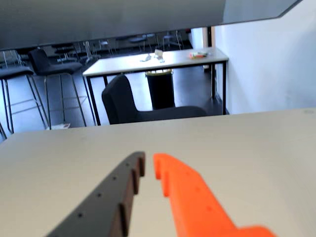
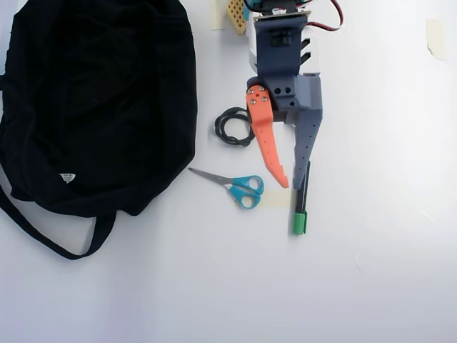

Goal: Put the cable into the black bag

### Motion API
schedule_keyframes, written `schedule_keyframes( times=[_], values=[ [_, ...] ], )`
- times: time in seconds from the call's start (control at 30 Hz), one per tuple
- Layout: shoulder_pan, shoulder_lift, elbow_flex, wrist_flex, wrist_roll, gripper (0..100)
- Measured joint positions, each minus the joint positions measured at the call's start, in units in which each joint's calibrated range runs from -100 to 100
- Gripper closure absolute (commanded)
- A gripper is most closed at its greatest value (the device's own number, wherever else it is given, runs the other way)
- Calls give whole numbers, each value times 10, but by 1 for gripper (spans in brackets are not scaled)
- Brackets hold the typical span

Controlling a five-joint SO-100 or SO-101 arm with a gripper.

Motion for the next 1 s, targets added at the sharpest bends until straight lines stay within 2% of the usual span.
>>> schedule_keyframes(
  times=[0.27, 0.57, 1.0],
  values=[
    [27, 14, -43, 58, 0, 98],
    [36, 15, 13, 59, 0, 98],
    [21, 15, 15, 59, -1, 98]
  ],
)
